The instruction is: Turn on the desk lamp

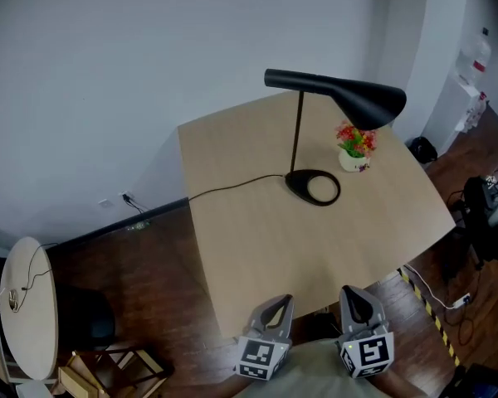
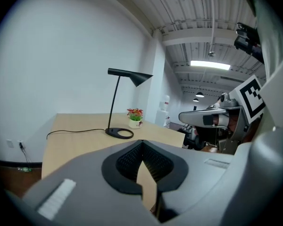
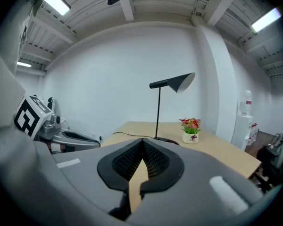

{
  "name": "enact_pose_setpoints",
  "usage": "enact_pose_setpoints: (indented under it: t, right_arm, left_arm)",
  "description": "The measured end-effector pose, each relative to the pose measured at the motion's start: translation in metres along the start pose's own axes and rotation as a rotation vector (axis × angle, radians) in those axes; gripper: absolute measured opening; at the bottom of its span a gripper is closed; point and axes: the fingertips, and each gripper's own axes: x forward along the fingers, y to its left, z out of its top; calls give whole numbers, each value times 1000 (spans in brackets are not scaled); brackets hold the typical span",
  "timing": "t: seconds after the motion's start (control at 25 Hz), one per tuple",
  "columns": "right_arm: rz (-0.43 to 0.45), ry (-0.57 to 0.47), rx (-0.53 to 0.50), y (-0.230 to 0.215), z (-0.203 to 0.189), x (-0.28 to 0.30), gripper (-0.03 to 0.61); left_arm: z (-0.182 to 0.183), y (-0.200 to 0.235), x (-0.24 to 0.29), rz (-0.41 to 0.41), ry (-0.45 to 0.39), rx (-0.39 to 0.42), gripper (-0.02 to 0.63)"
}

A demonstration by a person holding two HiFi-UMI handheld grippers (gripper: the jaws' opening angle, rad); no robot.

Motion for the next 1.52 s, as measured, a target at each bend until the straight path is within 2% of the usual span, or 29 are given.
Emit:
enact_pose_setpoints:
  t: [0.2, 0.36, 0.64, 0.84, 1.04, 1.2, 1.52]
  right_arm:
    - [77, 15, -14, -14, -4, 50, 0]
    - [133, 10, -15, -29, 12, 94, 0]
    - [211, 13, 5, -56, 25, 167, 0]
    - [255, 8, 10, -69, 28, 225, 0]
    - [252, 19, -21, -84, 13, 285, 0]
    - [238, 89, -52, -93, -14, 333, 0]
    - [220, 257, -193, -98, -66, 414, 0]
  left_arm:
    - [9, 39, 16, 118, 15, -7, 0]
    - [29, 67, 39, 204, -2, -29, 0]
    - [75, 90, 103, 257, -34, 0, 0]
    - [82, 116, 143, 334, 3, 16, 0]
    - [75, 136, 170, 379, 60, 28, 0]
    - [65, 146, 185, 401, 110, 24, 0]
    - [48, 147, 198, 408, 188, 22, 0]
